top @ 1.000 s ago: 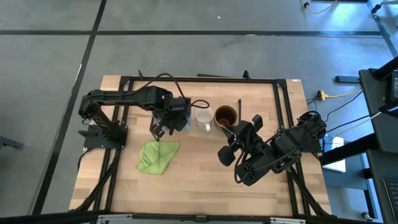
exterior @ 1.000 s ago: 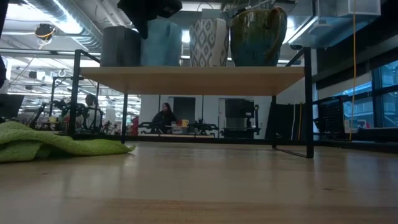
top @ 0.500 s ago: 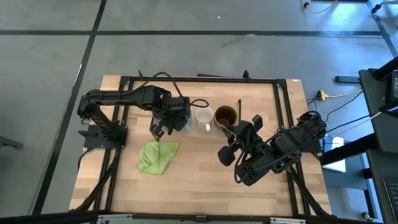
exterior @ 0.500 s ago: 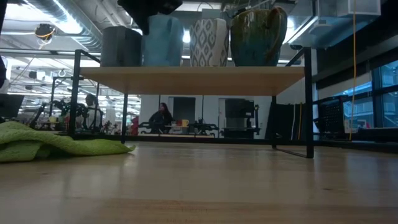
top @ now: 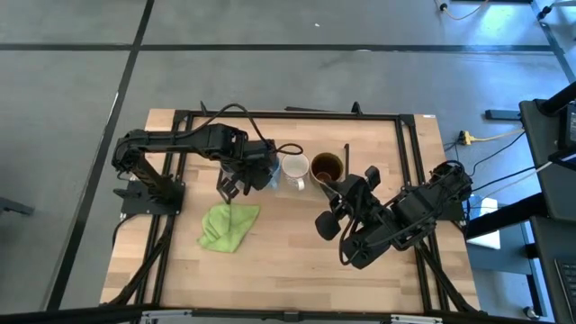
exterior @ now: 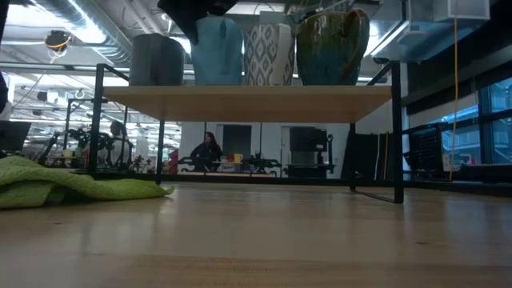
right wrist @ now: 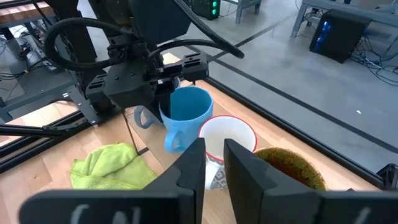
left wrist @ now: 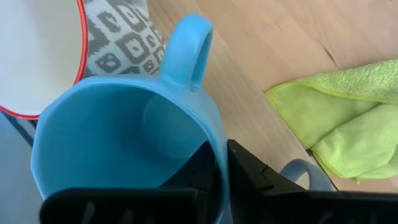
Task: Stack small to large cups/mugs on shelf
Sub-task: Put the blue mug on the shelf
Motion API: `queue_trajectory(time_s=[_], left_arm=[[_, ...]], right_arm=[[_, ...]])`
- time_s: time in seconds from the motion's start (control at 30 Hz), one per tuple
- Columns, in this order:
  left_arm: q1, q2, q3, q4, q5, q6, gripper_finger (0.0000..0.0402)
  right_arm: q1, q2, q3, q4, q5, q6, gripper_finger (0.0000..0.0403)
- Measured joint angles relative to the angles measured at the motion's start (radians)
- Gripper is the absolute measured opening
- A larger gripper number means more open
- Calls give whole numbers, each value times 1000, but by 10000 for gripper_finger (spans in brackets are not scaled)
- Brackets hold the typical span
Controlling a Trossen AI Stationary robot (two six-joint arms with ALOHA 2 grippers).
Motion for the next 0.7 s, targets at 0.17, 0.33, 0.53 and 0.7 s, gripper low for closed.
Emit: queue_trajectory(time_s=[0.17, 0.33, 0.53, 0.7], left_arm=[[0, 0, 0, -15, -7, 0, 21], [0, 1, 0, -43, -7, -5, 21], [-7, 1, 0, -40, 8, -20, 30], [-6, 1, 0, -40, 8, -24, 43]], right_arm=[[0, 0, 0, 0, -8, 0, 61], [0, 0, 0, 0, -9, 0, 61], [0, 0, 0, 0, -18, 0, 61], [0, 0, 0, 0, -19, 0, 61]])
